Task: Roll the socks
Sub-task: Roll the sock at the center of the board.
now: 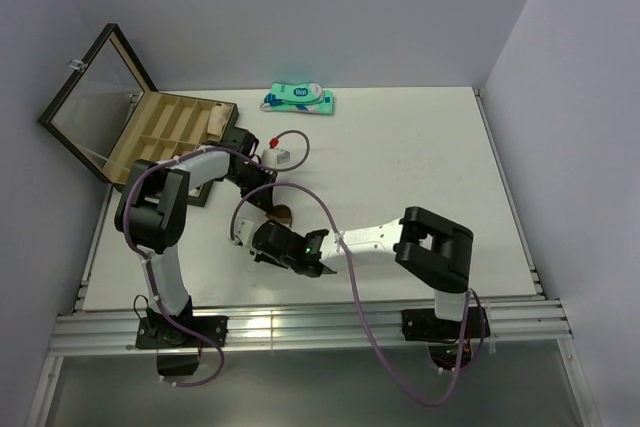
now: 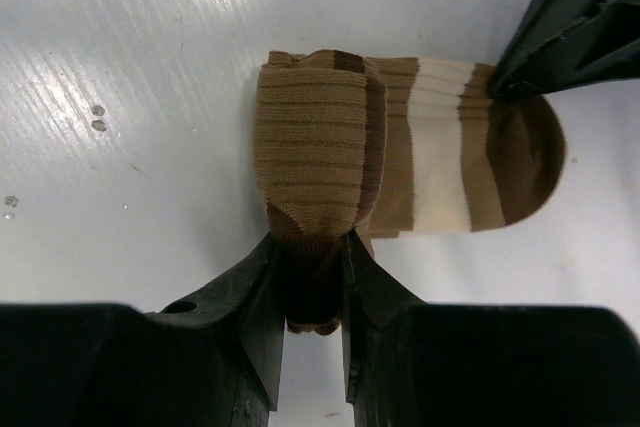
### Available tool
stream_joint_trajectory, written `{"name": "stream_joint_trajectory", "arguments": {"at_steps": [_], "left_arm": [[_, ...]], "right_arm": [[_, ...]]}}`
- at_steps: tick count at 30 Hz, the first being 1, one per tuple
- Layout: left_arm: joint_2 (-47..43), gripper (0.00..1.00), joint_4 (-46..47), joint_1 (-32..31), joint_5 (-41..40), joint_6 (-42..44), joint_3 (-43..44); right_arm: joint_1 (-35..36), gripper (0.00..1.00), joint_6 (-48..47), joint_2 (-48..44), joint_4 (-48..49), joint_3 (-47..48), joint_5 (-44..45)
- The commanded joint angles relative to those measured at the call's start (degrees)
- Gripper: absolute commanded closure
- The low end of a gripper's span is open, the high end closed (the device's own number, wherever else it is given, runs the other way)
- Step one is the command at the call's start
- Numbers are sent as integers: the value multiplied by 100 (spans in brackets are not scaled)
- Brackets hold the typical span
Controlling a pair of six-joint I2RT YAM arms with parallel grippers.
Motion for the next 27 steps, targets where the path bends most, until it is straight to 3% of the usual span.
{"name": "stream_joint_trajectory", "arguments": {"at_steps": [1,5,11,13,14,18,27], "left_arm": [[110,100,141,-31,-138,237,-47],[49,100,185,-57,-24,281,-144],[-13,99,185,-66,99,316,-179],[-91,92,263,-66,82,299,-223],[-127,82,316,-57,38,281,-240],[-381,62,580,-49,-76,229,-363],[-821,51,1230,13,-463,-157,-539]], "right_arm": [[-213,100,251,72,-118,244,-1249],[-748,100,419,37,-127,174,-2469],[-1259,100,586,388,-459,436,-3605],[-1434,100,665,607,-513,481,-3930],[-1487,100,691,678,-566,534,-3967],[-1742,100,823,960,-803,719,-4230],[-2033,100,1052,1478,-1427,1264,-4240]]}}
